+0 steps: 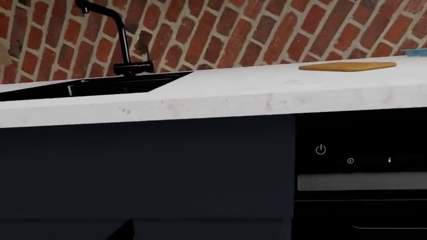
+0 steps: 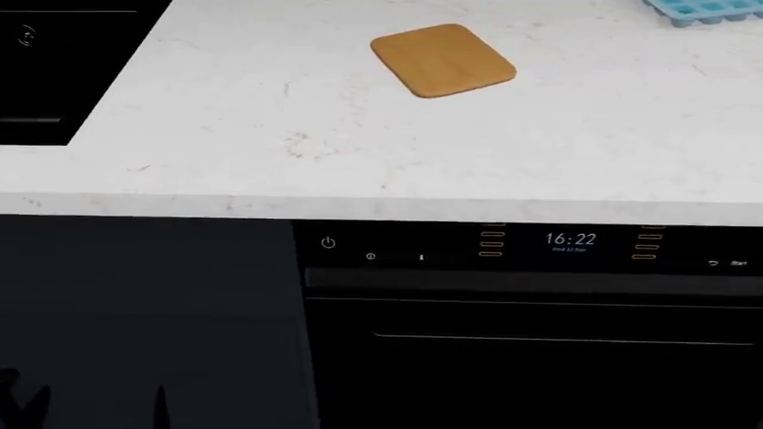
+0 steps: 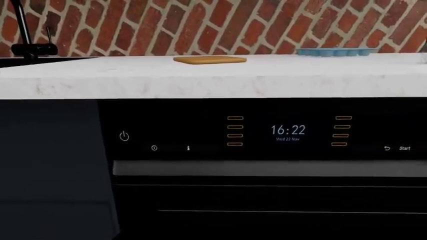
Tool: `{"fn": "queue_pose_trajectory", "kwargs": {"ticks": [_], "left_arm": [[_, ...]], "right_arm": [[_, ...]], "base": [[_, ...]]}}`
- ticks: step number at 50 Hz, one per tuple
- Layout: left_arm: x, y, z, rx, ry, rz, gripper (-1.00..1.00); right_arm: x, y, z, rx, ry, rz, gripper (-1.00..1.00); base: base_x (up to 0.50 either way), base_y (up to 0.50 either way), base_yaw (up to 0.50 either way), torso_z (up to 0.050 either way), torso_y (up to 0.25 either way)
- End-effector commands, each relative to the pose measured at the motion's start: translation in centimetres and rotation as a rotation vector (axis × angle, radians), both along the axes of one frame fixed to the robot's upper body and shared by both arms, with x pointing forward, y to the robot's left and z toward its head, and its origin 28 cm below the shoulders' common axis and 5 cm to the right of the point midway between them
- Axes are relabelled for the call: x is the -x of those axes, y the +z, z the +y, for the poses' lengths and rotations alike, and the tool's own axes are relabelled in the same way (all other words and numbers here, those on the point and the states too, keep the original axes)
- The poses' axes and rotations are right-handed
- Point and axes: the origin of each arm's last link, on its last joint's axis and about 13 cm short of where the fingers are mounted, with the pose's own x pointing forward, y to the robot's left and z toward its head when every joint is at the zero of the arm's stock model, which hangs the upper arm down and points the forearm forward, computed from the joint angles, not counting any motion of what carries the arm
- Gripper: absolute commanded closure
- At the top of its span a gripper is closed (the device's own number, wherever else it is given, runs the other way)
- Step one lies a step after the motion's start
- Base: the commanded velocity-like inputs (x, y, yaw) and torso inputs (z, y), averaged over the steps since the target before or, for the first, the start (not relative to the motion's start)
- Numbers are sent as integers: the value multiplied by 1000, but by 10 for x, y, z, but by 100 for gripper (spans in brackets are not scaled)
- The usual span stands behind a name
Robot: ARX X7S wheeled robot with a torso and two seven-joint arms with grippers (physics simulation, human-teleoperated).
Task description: Open the dishwasher door
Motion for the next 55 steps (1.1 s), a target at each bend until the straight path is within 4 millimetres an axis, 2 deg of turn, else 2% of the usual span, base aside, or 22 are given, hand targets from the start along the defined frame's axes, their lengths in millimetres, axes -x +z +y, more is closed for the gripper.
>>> {"fn": "queue_pose_trajectory", "kwargs": {"ticks": [1, 55], "left_arm": [[-1, 1, 2, 11, 22, -4, -100], [1, -1, 2, -26, 1, 1, -100]], "right_arm": [[1, 1, 1, 5, -1, -4, -100], [1, -2, 1, 27, -17, 0, -100]], "base": [[0, 0, 0, -50, -18], [0, 0, 0, -50, -16]]}}
